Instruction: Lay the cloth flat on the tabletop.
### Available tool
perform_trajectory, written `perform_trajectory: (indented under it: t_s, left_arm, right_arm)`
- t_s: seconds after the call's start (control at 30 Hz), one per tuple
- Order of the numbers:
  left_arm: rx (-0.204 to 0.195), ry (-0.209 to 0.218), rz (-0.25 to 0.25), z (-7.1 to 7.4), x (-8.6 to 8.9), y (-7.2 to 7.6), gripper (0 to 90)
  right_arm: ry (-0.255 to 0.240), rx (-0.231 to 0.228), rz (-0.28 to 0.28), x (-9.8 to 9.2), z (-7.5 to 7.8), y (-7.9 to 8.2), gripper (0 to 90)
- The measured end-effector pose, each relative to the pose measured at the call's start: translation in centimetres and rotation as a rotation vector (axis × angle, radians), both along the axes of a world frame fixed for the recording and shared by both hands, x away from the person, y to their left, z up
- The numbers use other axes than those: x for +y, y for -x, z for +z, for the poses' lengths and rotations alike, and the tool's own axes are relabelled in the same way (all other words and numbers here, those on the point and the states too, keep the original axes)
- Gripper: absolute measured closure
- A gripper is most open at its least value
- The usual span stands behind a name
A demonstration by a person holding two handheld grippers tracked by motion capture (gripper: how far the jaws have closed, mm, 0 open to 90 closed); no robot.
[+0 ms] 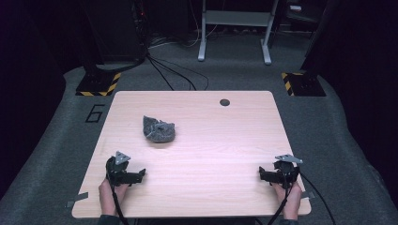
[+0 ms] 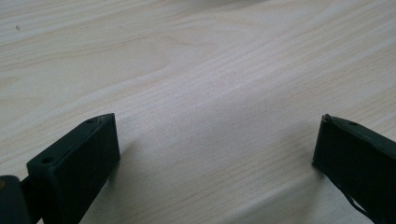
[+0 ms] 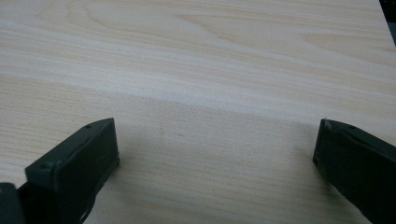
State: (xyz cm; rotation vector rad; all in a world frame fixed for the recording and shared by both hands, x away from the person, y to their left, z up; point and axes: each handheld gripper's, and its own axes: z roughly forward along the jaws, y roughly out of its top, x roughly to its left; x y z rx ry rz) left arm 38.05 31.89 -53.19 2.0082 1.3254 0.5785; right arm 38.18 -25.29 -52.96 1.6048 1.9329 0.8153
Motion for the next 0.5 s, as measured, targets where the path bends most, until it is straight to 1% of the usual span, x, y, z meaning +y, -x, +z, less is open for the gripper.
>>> perform_trajectory:
  t_s: [0.1,0.13,0.3,0.33,0.4,0.5]
  left_arm:
    - [0.000,0.000,-0.003,0.01,0.02,-0.02,0.2]
    - [0.011,-0.001,-0.011,0.09,0.09,-0.02,0.2]
    - [0.014,-0.005,-0.009,0.11,0.14,-0.06,0.2]
    - [0.003,0.002,0.003,0.02,0.06,-0.07,0.2]
    - [0.000,0.003,0.020,0.00,0.05,-0.08,0.2]
    - [0.005,0.003,0.032,0.03,0.14,-0.17,0.2]
  right_arm:
    - [-0.001,0.000,-0.001,0.01,0.00,0.00,0.0]
    - [0.000,0.000,0.000,0.01,0.00,0.00,0.0]
    - [0.000,0.000,0.000,0.01,0.00,0.01,0.0]
    - [0.000,0.000,-0.001,0.01,0.00,0.01,0.0]
    - [0.000,0.000,0.000,0.01,0.00,0.01,0.0]
    - [0.000,0.000,-0.001,0.01,0.00,0.01,0.0]
